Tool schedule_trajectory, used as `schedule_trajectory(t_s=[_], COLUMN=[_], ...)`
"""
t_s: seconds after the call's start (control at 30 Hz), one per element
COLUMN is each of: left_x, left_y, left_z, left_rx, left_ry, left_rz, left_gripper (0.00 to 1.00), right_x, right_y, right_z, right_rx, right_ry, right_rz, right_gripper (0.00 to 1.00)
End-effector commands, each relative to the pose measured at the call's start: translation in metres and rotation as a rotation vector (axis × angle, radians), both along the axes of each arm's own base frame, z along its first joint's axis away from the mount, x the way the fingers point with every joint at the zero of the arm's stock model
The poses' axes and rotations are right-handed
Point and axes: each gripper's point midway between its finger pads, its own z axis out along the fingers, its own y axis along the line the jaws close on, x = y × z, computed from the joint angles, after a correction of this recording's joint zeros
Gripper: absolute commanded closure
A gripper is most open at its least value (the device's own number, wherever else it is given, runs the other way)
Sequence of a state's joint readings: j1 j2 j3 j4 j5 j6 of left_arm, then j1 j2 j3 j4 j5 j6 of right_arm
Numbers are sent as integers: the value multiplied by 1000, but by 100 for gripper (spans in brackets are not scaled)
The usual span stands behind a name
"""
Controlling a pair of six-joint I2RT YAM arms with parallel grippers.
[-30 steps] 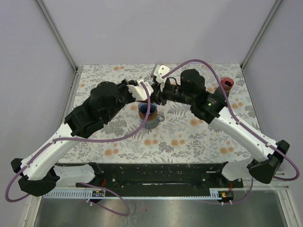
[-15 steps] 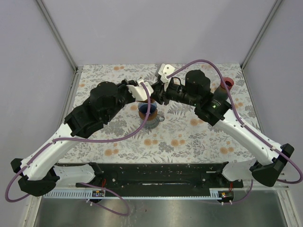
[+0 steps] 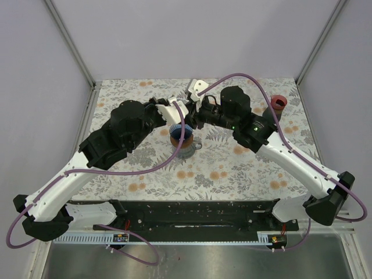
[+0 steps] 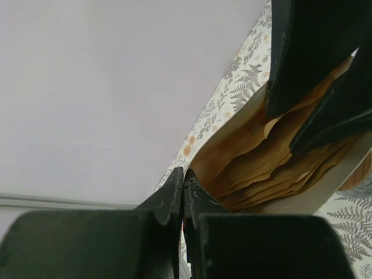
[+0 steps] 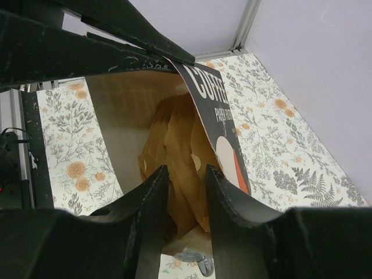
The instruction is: Place the coffee filter in the dripper
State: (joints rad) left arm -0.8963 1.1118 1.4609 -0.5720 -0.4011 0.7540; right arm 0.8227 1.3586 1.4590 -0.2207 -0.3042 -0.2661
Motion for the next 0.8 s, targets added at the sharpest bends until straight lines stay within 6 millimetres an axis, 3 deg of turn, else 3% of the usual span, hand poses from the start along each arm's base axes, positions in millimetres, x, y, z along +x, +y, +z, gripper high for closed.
schedule_trajectory(t_s=[0.0, 0.3, 0.5, 0.77], left_x=[-3, -3, -1, 2], left_y=[1, -2, -1, 3], left_z=[30, 28, 24, 11], left_rx=[-78, -72, -59, -33], left_ry=[-73, -68, -66, -46], left_rz=[-3, -9, 2, 34], left_gripper=[100, 100, 100, 100], right_x=[3, 6, 2, -21], right_y=[6, 9, 6, -5], right_z=[23, 22, 26, 40], right_rx=[58, 61, 62, 60], right_ry=[-52, -36, -38, -51], right_rz=[-6, -13, -4, 56], right_gripper=[61, 80, 99, 100])
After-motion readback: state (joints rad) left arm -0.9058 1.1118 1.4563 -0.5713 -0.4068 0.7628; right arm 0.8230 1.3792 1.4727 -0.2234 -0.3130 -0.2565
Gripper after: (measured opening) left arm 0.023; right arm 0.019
